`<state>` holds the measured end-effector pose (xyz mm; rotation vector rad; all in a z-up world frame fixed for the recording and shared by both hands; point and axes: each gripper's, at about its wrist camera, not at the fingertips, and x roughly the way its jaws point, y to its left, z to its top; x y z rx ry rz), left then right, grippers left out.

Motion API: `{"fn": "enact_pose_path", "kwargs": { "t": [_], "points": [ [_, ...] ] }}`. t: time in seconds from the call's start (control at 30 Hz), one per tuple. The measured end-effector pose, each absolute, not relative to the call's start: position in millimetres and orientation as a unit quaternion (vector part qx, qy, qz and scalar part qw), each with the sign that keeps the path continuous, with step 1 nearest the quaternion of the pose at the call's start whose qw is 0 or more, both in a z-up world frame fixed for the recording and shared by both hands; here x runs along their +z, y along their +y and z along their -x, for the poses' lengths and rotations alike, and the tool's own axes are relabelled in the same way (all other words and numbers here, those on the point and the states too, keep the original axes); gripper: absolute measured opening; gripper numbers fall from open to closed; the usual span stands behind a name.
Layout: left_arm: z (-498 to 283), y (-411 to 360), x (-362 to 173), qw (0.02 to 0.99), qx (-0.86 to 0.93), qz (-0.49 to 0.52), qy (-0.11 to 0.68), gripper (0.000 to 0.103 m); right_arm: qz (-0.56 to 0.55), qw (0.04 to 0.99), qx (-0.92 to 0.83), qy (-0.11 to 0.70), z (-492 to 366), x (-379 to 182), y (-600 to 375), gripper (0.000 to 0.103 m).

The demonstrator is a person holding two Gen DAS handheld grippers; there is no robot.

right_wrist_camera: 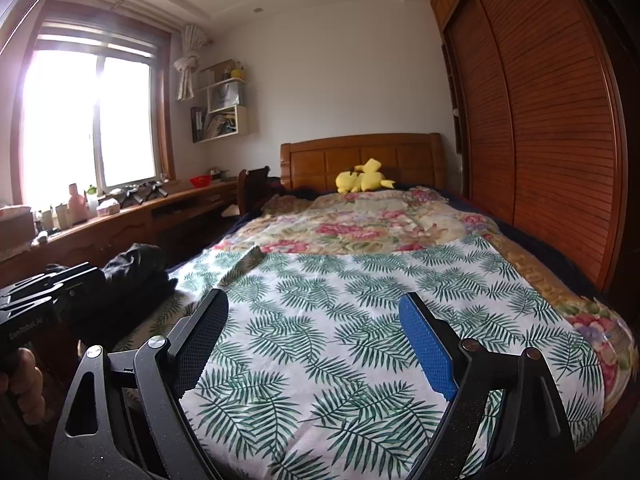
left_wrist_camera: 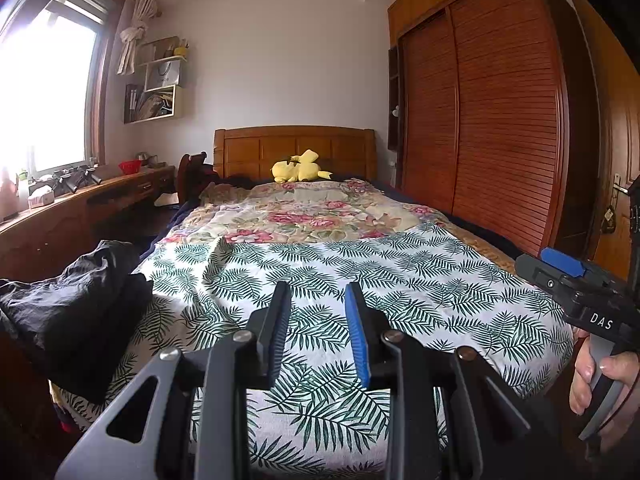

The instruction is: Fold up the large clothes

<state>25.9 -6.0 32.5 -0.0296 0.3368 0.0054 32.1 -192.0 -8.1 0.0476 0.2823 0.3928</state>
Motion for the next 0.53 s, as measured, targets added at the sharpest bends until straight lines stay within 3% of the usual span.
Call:
{"fn": "enact_pose_path", "kwargs": {
  "t": [0.53],
  "points": [
    [-27.0, -5.0, 33.6, 0.985, 0.007, 0.017, 0.172, 0.028, -0.022, 0.971, 0.195, 0.14, -31.6, -11.1, -191.6, 0.089]
  ]
}}
